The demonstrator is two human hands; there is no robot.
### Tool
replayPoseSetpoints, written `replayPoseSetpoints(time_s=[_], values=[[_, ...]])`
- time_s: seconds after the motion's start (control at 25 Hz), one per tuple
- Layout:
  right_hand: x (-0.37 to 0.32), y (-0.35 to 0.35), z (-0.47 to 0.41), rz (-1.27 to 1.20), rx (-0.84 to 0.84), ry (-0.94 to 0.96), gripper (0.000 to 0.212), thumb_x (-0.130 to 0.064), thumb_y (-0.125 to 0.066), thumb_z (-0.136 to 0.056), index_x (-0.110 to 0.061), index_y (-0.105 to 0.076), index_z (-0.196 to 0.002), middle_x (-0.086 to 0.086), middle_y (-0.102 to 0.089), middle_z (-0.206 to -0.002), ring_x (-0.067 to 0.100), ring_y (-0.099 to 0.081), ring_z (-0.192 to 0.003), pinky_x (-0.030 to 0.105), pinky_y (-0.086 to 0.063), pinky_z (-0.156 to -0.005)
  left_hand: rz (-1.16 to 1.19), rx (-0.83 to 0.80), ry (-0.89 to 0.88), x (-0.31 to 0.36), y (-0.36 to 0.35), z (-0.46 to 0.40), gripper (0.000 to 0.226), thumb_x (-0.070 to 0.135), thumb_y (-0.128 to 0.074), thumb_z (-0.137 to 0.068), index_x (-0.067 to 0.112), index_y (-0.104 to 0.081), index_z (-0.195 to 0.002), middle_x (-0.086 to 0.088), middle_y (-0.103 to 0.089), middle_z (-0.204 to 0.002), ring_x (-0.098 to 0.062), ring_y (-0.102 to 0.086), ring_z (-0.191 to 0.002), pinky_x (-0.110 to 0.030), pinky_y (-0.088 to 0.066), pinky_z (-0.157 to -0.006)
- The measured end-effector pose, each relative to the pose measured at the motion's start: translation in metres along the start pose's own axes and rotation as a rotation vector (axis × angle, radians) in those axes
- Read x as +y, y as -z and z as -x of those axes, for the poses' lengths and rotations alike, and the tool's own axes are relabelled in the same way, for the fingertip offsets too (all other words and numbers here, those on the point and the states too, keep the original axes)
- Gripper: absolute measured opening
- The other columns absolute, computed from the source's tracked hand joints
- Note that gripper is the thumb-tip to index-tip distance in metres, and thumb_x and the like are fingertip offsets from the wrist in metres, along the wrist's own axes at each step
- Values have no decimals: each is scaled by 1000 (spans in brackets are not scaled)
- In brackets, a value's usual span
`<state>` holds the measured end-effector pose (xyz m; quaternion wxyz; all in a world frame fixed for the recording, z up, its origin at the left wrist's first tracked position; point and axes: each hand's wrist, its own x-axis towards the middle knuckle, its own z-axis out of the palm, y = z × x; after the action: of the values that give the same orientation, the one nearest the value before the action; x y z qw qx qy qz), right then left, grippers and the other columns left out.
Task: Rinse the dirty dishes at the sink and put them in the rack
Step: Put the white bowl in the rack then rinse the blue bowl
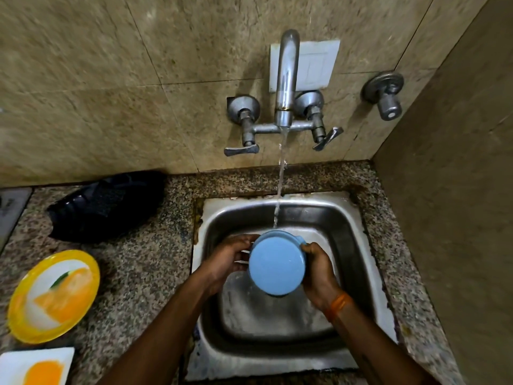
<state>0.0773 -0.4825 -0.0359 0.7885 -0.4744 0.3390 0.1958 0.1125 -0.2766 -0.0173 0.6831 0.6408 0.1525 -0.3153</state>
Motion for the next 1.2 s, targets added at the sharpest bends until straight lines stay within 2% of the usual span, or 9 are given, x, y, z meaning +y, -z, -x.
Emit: replayPoseSetpoints(time_s=[0.2,0.44,0.56,0.68,0.8,0.88,0.96,1.08,1.2], values=[[-44,-10,-14,73,-54,9,35,-29,-45,-94,-8,-72,-98,16,-73,-88,32,-68,-78,38,-52,-73,182,-148,-123,1,7,-8,35,6,-67,-77,10,-78,-110,-10,-78,-105,-19,-74,-89,-31,-59,-74],[-108,-44,-44,608,67,465,36,-44,-55,-96,-21,-77,-77,-1,-74,-80,22,-66,-83,34,-47,-76,153,-25,-316,46,-2,-17,34,6,-72,-79,7,-74,-113,-9,-80,-96,-18,-75,-81,-30,-61,-70],[-117,-68,-40,1142,54,775,57,-58,-32,-97,-18,-71,-109,9,-74,-107,28,-68,-101,35,-49,-85,107,90,-378,65,-15,-27,28,-5,-67,-89,5,-75,-114,-15,-80,-100,-23,-75,-84,-35,-60,-78],[-109,-92,-24,1548,79,1024,74,-56,-23,-99,-4,-48,-146,23,-54,-145,37,-49,-135,42,-40,-113,65,216,-442,82,-22,-38,31,-12,-61,-88,0,-76,-112,-25,-77,-108,-33,-73,-96,-54,-58,-92],[-99,-99,-18,1615,-16,1043,73,-61,-20,-102,-9,-51,-142,19,-58,-141,34,-52,-133,41,-43,-110,19,245,-475,85,-24,-34,31,-14,-58,-89,5,-80,-100,-17,-80,-98,-27,-75,-89,-46,-62,-84],[-120,-92,-22,1403,-4,860,59,-66,-27,-103,-24,-67,-95,1,-70,-93,24,-65,-96,31,-49,-81,-21,173,-491,79,-28,-24,26,-12,-65,-88,6,-80,-99,-7,-81,-93,-18,-74,-86,-36,-59,-83],[-146,-86,-30,1120,-20,564,61,-63,-33,-104,-22,-61,-70,-6,-63,-73,20,-60,-78,28,-40,-72,-31,107,-495,71,-32,-17,26,-11,-67,-88,2,-78,-108,-5,-80,-97,-17,-73,-89,-33,-58,-83],[-131,-101,-17,1369,89,704,73,-69,-25,-101,-13,-68,-82,19,-72,-90,34,-68,-91,34,-45,-79,-72,197,-531,69,-35,-19,21,-9,-65,-91,1,-79,-102,-6,-81,-95,-16,-75,-88,-35,-59,-82],[-95,-118,3,1540,84,828,99,-83,-13,-91,-2,-60,-126,29,-62,-128,41,-56,-125,46,-44,-106,-143,277,-543,70,-32,-18,34,-7,-58,-97,12,-75,-75,6,-78,-70,-1,-72,-70,-25,-54,-68]])
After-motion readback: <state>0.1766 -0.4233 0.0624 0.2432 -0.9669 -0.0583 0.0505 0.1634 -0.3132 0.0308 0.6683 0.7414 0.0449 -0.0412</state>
